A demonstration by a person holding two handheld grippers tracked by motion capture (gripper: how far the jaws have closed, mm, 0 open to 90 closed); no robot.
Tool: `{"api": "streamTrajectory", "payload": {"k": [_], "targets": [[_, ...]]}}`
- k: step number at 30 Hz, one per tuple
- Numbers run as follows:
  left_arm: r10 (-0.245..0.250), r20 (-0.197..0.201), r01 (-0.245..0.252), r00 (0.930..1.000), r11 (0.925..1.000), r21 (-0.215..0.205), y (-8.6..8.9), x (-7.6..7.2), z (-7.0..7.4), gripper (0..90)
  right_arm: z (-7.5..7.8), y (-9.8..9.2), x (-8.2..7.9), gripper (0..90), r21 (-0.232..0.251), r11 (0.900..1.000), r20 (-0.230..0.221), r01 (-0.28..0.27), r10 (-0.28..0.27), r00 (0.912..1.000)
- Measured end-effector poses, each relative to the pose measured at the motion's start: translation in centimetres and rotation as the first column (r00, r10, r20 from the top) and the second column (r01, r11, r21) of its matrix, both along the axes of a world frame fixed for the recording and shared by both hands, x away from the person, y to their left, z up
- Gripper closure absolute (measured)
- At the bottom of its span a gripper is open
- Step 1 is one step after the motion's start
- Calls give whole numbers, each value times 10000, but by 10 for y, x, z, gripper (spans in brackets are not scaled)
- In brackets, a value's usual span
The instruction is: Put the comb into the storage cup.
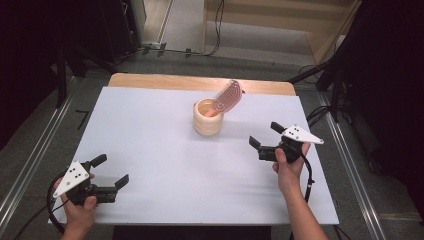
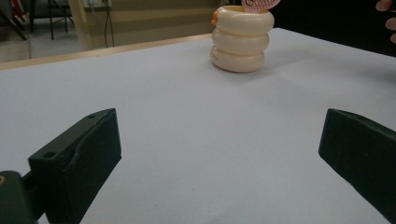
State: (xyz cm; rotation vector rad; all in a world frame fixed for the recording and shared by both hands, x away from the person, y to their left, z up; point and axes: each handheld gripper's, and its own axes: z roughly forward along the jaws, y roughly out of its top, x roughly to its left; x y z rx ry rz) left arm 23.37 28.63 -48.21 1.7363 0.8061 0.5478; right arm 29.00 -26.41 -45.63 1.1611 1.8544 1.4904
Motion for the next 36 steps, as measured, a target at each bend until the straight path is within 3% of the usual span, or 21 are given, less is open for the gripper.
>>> {"api": "streamTrajectory", "payload": {"k": [18,36], "targets": [[13,1,-13,10000,10000,24,-1,0,0,0,-15,-31,-28,0,-5,9991,4,415,-415,9991],[31,-6,-31,10000,10000,43,-1,0,0,0,-28,-47,-52,0,-195,9979,-38,625,-626,9980]]}}
